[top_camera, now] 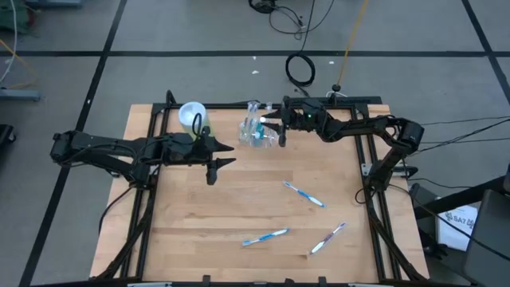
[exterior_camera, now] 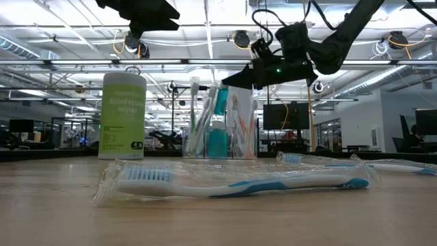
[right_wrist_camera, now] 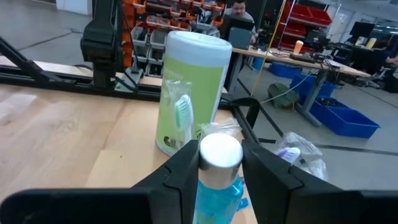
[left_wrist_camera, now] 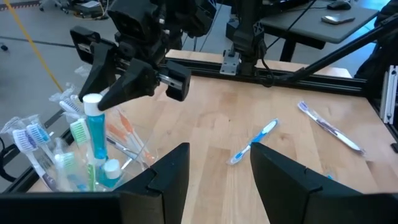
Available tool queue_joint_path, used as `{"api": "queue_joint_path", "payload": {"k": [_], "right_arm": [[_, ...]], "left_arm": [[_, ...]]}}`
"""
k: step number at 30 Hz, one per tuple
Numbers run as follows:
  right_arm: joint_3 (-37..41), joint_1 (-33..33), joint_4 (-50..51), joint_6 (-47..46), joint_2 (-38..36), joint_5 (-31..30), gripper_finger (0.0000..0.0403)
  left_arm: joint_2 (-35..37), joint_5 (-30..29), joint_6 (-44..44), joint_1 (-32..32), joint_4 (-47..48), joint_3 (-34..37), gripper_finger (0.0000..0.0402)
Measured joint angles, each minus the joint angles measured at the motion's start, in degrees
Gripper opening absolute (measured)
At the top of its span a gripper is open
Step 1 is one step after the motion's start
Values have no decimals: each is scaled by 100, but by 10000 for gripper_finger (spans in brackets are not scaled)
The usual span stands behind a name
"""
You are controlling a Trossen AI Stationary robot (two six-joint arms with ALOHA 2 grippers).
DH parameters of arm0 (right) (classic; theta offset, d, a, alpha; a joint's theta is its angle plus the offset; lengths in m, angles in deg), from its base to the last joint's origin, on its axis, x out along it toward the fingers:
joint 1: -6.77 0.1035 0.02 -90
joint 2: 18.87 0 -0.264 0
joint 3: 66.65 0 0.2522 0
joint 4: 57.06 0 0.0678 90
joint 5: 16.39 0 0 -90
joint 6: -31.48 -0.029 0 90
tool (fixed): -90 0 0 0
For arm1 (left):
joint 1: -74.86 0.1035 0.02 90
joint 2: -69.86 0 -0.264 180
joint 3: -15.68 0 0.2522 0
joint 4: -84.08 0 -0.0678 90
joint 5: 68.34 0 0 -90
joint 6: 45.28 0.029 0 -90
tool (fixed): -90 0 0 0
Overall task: Pick & Place toothbrushing station
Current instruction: Put the mouthwash into the transparent organizer
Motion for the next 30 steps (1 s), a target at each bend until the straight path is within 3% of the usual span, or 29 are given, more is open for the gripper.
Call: {"api": "queue_joint_path", "payload": {"k": [22,30], "right_arm": [[-1,-42,1273,46,-22,-21,106],[-3,-39,1288,131,185,-22,106]], "left_arm": [[0,2,13,0,6,0,177],[0,4,9,0,4,0,177]]}}
